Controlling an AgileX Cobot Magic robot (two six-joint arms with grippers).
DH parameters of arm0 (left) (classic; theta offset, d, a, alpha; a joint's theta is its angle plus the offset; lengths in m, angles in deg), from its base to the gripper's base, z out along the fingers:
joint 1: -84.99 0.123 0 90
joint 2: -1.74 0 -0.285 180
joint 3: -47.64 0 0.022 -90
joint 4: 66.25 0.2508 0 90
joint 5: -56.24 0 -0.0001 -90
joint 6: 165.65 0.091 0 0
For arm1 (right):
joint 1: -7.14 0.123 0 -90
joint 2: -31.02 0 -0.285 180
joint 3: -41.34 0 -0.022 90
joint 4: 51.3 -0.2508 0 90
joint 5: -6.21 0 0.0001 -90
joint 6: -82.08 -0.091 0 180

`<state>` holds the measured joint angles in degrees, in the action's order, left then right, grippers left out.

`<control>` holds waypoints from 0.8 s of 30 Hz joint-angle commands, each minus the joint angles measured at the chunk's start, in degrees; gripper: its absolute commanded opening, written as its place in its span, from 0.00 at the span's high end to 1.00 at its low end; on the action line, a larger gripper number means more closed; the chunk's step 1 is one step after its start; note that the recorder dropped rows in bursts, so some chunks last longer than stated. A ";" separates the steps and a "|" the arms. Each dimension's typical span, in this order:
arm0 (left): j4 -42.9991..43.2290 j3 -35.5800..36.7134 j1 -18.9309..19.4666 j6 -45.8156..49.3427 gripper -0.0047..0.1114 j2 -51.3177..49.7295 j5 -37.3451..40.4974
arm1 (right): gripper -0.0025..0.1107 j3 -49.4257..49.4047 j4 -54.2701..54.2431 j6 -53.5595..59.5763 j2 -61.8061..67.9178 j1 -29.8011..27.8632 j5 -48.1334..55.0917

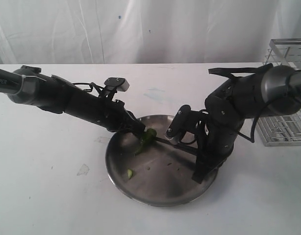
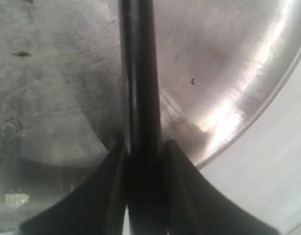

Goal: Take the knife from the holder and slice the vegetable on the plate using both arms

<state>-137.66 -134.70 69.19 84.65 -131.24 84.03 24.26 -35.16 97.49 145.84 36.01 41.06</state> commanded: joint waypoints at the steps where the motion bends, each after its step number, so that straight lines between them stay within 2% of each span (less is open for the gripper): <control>1: 7.56 2.75 -0.31 0.01 0.96 -2.12 1.51 | 0.98 0.53 1.42 -3.94 -0.61 -0.28 -5.38; 7: 5.58 2.75 -0.31 0.17 0.96 -0.14 1.73 | 0.98 0.53 1.27 -3.94 -0.61 -0.28 -5.14; 14: 4.46 1.52 -0.31 -0.46 0.96 8.49 3.83 | 0.98 0.53 -0.27 -3.71 -1.68 -0.28 -3.32; 17: 6.40 1.62 -0.31 -2.95 0.96 11.79 5.68 | 0.98 0.53 -0.83 -3.71 -2.49 -0.28 -1.45; 24: 17.22 2.04 -0.31 -14.44 0.96 17.24 10.77 | 0.98 0.53 -5.58 -1.81 -3.13 -0.28 4.36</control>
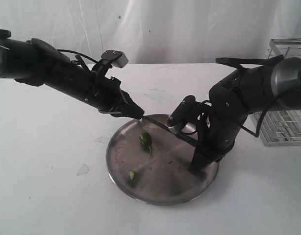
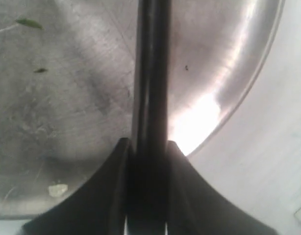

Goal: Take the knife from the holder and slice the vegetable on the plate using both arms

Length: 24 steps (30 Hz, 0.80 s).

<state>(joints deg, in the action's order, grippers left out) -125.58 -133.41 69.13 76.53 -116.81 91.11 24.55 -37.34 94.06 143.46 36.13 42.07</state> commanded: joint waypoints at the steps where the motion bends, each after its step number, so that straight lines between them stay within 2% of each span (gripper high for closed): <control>1: 5.68 1.21 -0.25 -7.33 0.96 3.74 3.99 | 0.98 0.24 -4.94 2.71 -0.74 -0.39 4.25; 5: 5.87 3.80 -0.25 -7.96 0.96 7.62 4.40 | 0.98 0.24 -11.19 6.49 -0.74 -0.39 7.85; 10: 5.87 8.82 -0.25 -9.96 0.96 11.64 4.40 | 0.98 0.24 -11.67 5.30 -0.74 -0.39 9.04; 16: 4.13 19.47 -0.25 -13.36 0.96 12.77 -1.58 | 0.98 0.24 -11.67 -5.33 -0.74 -1.22 7.86; 20: -0.37 24.87 -0.25 -12.33 0.96 12.77 -9.10 | 0.98 0.34 -13.66 -3.97 -1.12 -3.44 7.71; 24: -3.85 25.42 -0.25 -10.78 0.96 12.77 -10.41 | 0.98 0.55 -24.15 5.47 -1.38 -6.35 9.04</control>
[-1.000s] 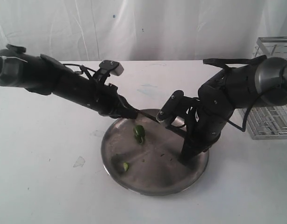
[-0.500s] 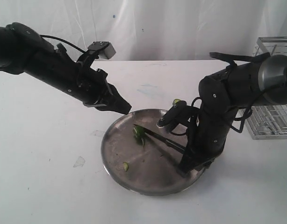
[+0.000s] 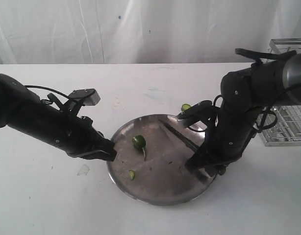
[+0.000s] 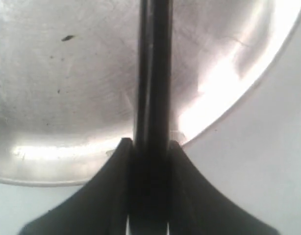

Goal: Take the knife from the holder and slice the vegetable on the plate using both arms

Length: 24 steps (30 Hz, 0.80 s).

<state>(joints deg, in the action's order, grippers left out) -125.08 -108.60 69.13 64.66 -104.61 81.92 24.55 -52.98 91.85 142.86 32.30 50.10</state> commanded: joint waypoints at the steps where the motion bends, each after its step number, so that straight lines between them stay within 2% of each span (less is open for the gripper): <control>1: -4.77 0.34 -0.25 1.09 0.96 0.57 -0.81 | 0.98 0.55 -10.60 10.01 -0.78 -2.98 1.39; 6: -8.19 0.09 -0.25 4.69 0.96 0.57 1.13 | 0.98 0.59 -16.10 18.55 -0.12 -3.35 0.90; 10: -8.42 0.09 -0.25 5.22 0.96 0.57 1.13 | 0.98 0.59 -16.22 18.77 1.87 -3.35 0.20; 14: -8.42 0.09 -0.25 5.22 0.96 0.57 1.13 | 0.91 0.59 -16.22 18.92 3.44 -3.35 -2.03; 19: -8.42 0.09 -0.25 5.22 0.96 0.57 1.13 | 0.93 1.28 -15.28 18.92 3.08 -3.35 -1.44; 22: -12.86 0.09 -0.25 5.46 0.96 0.43 3.72 | 0.98 2.46 -12.20 18.02 0.31 -3.50 1.91; 24: -17.60 0.09 -1.01 12.55 0.95 -0.40 5.96 | 0.98 2.46 -11.41 17.01 -2.91 -3.50 3.21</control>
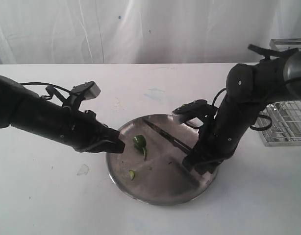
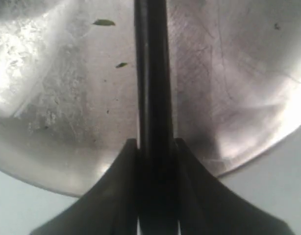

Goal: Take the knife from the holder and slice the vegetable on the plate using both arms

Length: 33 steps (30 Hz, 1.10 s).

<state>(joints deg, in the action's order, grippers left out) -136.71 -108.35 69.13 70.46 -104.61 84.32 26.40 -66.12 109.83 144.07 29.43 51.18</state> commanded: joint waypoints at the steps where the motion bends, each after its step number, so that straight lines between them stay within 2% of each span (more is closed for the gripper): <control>1: -6.46 -0.17 -2.45 9.90 0.92 -0.84 2.28 | 0.98 0.61 1.95 -1.90 -5.52 -0.63 2.60; 2: -7.08 -0.17 -3.35 10.38 0.90 -1.19 0.91 | 0.98 0.61 1.95 -3.00 -6.32 -0.63 2.49; 3: -10.97 -0.17 -6.27 10.93 0.85 -2.04 -4.10 | 0.98 0.61 2.65 -4.51 -7.40 -0.63 1.46; 4: -13.39 -0.28 -7.61 12.27 0.83 -2.38 -6.46 | 0.98 0.61 3.87 -6.03 -7.89 -0.63 0.69; 5: -16.47 -1.44 -10.82 16.81 0.76 -2.91 -12.61 | 0.98 0.61 8.51 -10.12 -8.41 -0.66 0.33; 6: -16.46 -1.89 -12.13 18.11 0.73 -3.00 -15.80 | 0.98 0.61 11.42 -13.09 -8.66 -0.93 0.51; 7: -16.90 -2.54 -14.21 17.52 0.65 -3.00 -22.12 | 0.98 0.61 15.79 -17.93 -8.67 -1.71 0.72; 10: -18.95 -2.89 -15.95 12.33 0.51 -3.30 -26.77 | 0.98 0.61 17.32 -20.70 -8.67 -2.98 -0.49; 13: -19.24 -2.89 -16.93 8.78 0.41 -4.61 -27.77 | 0.98 0.61 15.80 -20.70 -8.67 -3.11 -2.08; 19: -19.71 -5.95 -17.42 -1.17 0.42 -8.82 -32.92 | 0.98 0.49 11.40 -20.20 -8.67 -3.11 -1.94; 26: -19.71 -10.28 -17.42 -0.85 0.43 -11.96 -37.86 | 0.98 0.49 11.40 -20.15 -8.67 -3.11 -0.47; 33: -19.71 -13.53 -17.42 -0.68 0.43 -15.90 -37.64 | 0.98 0.49 10.27 -20.06 -8.67 -3.11 -0.47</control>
<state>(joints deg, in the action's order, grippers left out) -155.27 -120.66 52.04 69.84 -119.28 45.95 26.78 -55.44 89.71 136.08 26.57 50.70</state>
